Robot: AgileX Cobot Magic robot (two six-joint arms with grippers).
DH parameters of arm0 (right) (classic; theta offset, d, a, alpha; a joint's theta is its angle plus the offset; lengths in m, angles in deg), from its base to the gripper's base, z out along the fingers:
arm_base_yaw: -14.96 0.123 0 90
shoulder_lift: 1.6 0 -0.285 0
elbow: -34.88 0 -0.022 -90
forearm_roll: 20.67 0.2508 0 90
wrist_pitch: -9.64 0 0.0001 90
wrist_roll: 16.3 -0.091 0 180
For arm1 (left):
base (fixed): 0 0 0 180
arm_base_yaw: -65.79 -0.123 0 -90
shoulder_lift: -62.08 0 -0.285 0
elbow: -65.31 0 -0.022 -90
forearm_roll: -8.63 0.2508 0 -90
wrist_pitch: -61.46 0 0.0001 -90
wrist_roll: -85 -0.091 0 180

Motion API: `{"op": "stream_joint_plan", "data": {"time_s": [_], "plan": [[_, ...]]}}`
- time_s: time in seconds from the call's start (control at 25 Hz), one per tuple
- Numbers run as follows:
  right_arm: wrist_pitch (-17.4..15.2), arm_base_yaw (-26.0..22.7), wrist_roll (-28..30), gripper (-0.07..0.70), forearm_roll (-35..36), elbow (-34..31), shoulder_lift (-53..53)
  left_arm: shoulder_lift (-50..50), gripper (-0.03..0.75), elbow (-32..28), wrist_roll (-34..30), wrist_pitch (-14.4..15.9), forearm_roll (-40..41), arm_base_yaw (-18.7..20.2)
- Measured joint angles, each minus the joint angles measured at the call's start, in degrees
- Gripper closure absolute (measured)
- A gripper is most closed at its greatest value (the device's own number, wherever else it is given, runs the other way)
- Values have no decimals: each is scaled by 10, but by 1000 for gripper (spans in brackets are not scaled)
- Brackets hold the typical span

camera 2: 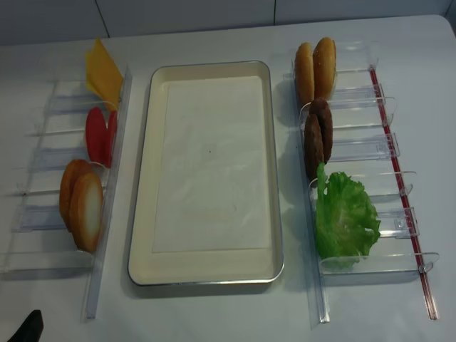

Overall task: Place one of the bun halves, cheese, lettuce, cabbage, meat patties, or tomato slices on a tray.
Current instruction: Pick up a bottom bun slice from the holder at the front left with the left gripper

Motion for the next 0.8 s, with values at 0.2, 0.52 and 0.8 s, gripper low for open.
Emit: {"op": "stream_joint_plan", "data": {"time_s": [0.2, 0.52, 0.8], "plan": [[0, 0, 0, 181, 0, 0, 0, 0, 137, 0, 0, 0, 0, 0], [0, 0, 0, 189, 0, 0, 0, -24, 138, 3, 0, 0, -3, 0], [0, 0, 0, 190, 0, 0, 0, -177, 166, 58, 2, 2, -39, 0]]}}
